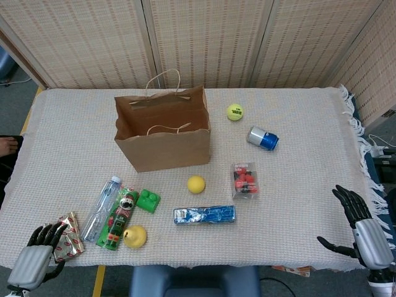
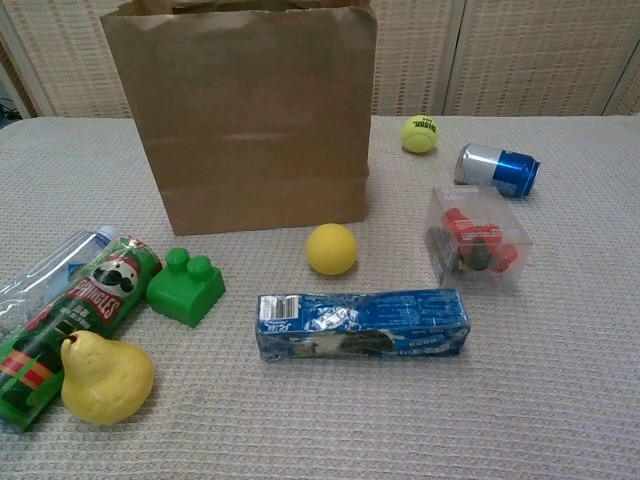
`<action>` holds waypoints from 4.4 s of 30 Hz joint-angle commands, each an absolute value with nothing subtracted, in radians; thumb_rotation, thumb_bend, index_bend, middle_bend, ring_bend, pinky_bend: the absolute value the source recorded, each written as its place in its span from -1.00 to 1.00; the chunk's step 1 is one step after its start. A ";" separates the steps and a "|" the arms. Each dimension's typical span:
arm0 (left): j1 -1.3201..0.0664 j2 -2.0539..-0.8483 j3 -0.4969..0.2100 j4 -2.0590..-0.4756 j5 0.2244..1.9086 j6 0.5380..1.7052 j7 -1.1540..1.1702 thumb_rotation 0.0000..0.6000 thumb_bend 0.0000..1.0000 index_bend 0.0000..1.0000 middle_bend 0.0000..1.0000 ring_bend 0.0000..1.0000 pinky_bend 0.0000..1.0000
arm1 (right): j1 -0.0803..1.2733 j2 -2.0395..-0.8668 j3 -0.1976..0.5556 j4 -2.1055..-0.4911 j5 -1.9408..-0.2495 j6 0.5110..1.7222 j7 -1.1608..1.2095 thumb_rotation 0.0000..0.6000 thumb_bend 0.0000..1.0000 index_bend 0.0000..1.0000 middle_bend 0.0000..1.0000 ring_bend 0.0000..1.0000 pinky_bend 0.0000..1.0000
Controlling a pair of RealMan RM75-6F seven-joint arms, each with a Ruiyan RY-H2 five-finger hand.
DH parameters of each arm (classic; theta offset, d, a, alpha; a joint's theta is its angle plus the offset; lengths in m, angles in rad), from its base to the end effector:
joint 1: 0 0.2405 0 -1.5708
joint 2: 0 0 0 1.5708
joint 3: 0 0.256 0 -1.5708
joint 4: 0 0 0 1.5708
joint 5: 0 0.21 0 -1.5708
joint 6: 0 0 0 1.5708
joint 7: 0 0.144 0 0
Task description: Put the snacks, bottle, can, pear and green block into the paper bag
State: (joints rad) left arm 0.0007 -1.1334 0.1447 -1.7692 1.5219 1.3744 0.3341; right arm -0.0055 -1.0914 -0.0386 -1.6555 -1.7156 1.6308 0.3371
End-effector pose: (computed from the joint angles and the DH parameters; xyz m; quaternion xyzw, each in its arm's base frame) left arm -0.3026 0.1055 0.1030 -0.6804 -0.4350 -0.2341 0.5413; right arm -0.2886 -0.1329 0.1600 0.5524 -0.4602 0.5119 0.4701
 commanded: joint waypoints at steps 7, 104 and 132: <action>-0.011 -1.198 0.146 -1.699 1.502 1.327 0.379 1.00 -0.34 -1.00 -1.00 -1.00 -1.00 | -0.005 -1.087 -0.038 -1.657 -1.706 1.628 0.345 1.00 -1.00 -1.00 -1.00 -1.00 -1.00; -0.710 -1.227 -0.734 -2.007 0.732 1.331 0.329 1.00 0.48 0.52 0.43 0.49 0.79 | 0.017 -1.076 -0.058 -1.656 -1.706 1.575 0.359 1.00 -1.00 -1.00 -1.00 -1.00 -1.00; -1.050 -1.430 -0.577 -1.805 0.569 1.241 0.510 1.00 -0.26 -0.93 -1.00 -1.00 -0.60 | 0.032 -1.050 -0.065 -1.674 -1.685 1.534 0.384 1.00 -1.00 -1.00 -1.00 -1.00 -1.00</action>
